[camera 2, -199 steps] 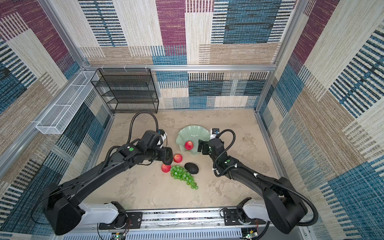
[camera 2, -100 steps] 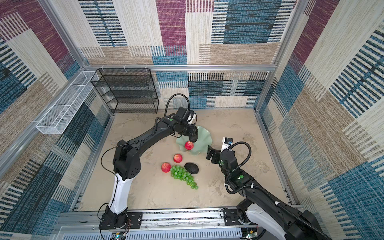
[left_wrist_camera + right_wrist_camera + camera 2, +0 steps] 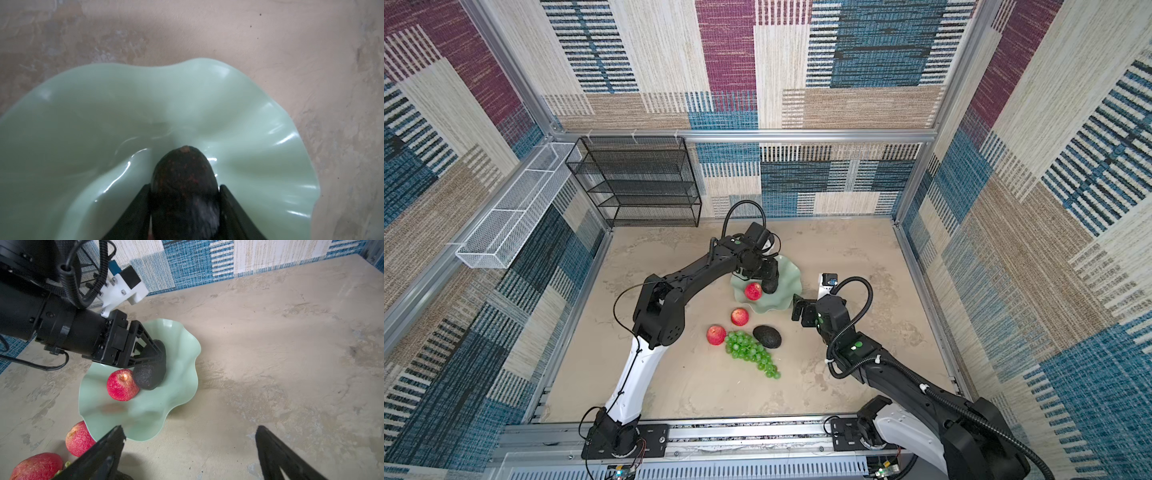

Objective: Place and organize the fake fruits in the fruit bowl
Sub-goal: 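Place the avocado in the bowl with the left gripper while the right gripper approaches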

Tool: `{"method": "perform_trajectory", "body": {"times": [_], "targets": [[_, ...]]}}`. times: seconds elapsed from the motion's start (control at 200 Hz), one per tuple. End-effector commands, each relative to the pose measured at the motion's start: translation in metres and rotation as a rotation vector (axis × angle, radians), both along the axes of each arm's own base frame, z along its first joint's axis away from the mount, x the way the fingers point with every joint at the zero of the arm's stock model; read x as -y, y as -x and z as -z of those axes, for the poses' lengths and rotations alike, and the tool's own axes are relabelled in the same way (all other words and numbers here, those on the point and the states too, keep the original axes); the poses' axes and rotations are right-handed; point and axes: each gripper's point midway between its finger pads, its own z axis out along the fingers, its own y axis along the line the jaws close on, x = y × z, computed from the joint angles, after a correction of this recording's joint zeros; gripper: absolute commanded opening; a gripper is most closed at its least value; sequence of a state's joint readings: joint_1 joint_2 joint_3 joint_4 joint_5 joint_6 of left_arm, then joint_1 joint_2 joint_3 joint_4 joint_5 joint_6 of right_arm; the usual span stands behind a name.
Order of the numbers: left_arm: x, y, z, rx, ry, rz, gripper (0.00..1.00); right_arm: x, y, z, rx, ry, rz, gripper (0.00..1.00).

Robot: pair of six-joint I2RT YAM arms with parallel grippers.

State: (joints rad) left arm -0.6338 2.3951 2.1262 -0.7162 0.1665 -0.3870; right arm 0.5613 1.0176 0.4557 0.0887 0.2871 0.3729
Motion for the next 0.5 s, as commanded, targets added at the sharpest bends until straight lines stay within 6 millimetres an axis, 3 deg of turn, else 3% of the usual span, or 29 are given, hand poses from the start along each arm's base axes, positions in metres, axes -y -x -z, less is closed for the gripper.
{"method": "perform_trajectory", "body": {"times": [0.0, 0.15, 0.27, 0.381, 0.496], "targets": [[0.003, -0.001, -0.007, -0.017, 0.033, -0.018, 0.64, -0.018, -0.004, -0.01, 0.03, -0.018, -0.086, 1.0], [0.004, -0.009, -0.029, 0.014, 0.07, -0.033, 0.68, -0.039, 0.001, 0.001, -0.011, -0.021, -0.211, 0.97], [-0.002, -0.018, -0.061, 0.06, 0.111, -0.06, 0.68, -0.056, 0.01, 0.011, -0.043, -0.016, -0.307, 0.95], [-0.022, -0.028, -0.105, 0.166, 0.146, -0.106, 0.68, -0.076, 0.025, 0.019, -0.061, 0.01, -0.4, 0.94], [-0.06, -0.029, -0.154, 0.312, 0.238, -0.188, 0.68, -0.098, 0.043, 0.032, -0.077, 0.053, -0.482, 0.94]]}}
